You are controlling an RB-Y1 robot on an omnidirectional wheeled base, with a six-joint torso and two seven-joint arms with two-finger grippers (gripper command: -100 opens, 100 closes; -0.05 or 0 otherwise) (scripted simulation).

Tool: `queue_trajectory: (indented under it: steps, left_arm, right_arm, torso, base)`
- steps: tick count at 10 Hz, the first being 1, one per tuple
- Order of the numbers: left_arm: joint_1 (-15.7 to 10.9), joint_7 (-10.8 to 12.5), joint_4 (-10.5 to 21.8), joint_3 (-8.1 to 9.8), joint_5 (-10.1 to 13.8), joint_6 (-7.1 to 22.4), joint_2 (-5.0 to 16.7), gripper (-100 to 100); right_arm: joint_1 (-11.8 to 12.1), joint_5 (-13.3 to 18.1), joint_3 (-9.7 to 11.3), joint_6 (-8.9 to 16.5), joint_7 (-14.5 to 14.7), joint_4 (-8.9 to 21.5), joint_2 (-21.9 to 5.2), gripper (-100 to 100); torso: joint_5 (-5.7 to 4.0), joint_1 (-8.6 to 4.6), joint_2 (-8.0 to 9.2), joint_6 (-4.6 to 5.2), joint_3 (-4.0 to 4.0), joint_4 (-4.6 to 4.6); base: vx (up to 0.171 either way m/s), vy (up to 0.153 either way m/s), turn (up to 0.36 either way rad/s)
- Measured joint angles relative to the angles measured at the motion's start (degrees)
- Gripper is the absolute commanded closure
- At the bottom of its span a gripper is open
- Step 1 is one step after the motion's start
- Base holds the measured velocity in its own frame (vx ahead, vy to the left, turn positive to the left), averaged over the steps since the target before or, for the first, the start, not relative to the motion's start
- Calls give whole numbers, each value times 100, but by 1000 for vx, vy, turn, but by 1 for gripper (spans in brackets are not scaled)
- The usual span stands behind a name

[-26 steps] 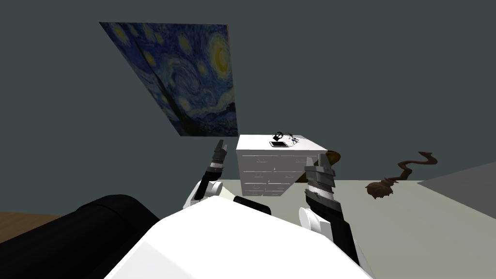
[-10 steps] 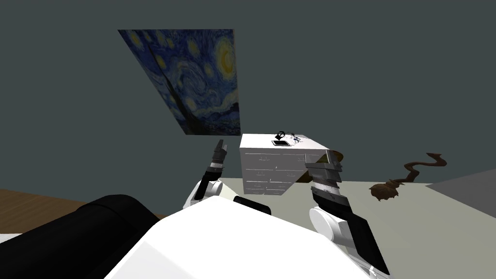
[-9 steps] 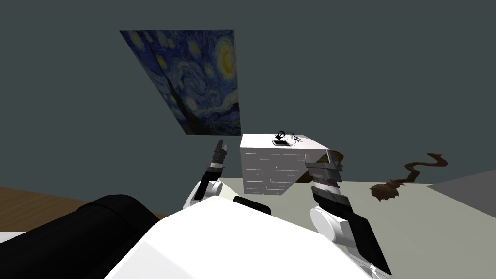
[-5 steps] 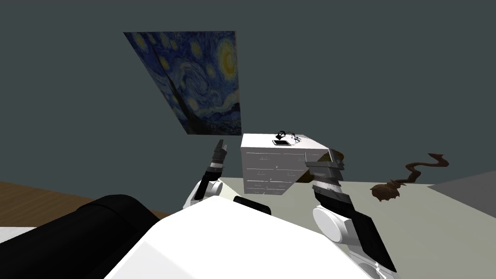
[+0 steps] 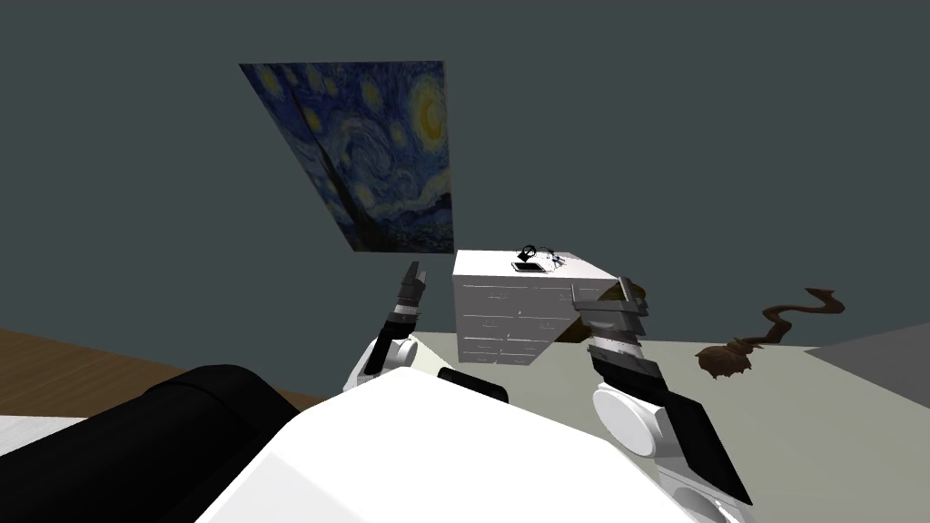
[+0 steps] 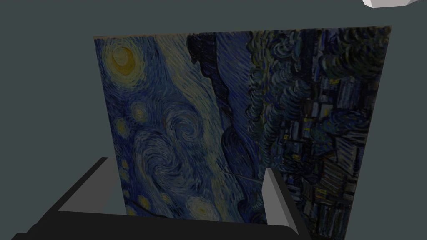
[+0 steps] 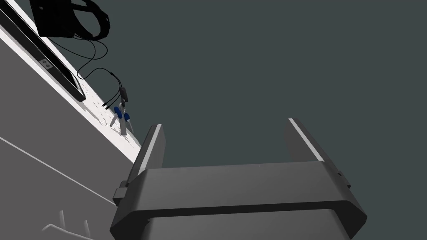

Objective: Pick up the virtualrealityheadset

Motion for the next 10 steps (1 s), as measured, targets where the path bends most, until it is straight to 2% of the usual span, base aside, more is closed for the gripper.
queue_trajectory:
  steps: [2,4,6,8,10]
  left_arm:
    - [0,0,0,0,0,0,0,0]
    - [0,0,0,0,0,0,0,0]
    - [0,0,0,0,0,0,0,0]
    - [0,0,0,0,0,0,0,0]
    - [0,0,0,0,0,0,0,0]
  right_arm:
    - [-84,-338,-1,23,-4,13,-253,-100]
    - [-104,-682,-10,38,-5,15,-290,-100]
    - [-191,-1035,-22,69,-14,24,-554,-100]
    - [-203,-1382,-14,73,-9,26,-591,-100]
    - [-288,-1728,-25,106,-7,29,-854,-100]
  torso:
    - [0,1,5,0,3,1]
    - [0,0,0,0,0,0]
    - [0,2,5,0,3,1]
    - [0,-1,1,0,1,0]
    - [0,1,5,0,3,1]
  base:
    - [-18,8,7]
    - [-8,6,17]
    - [-19,8,7]
    - [-14,6,15]
    - [-17,8,10]
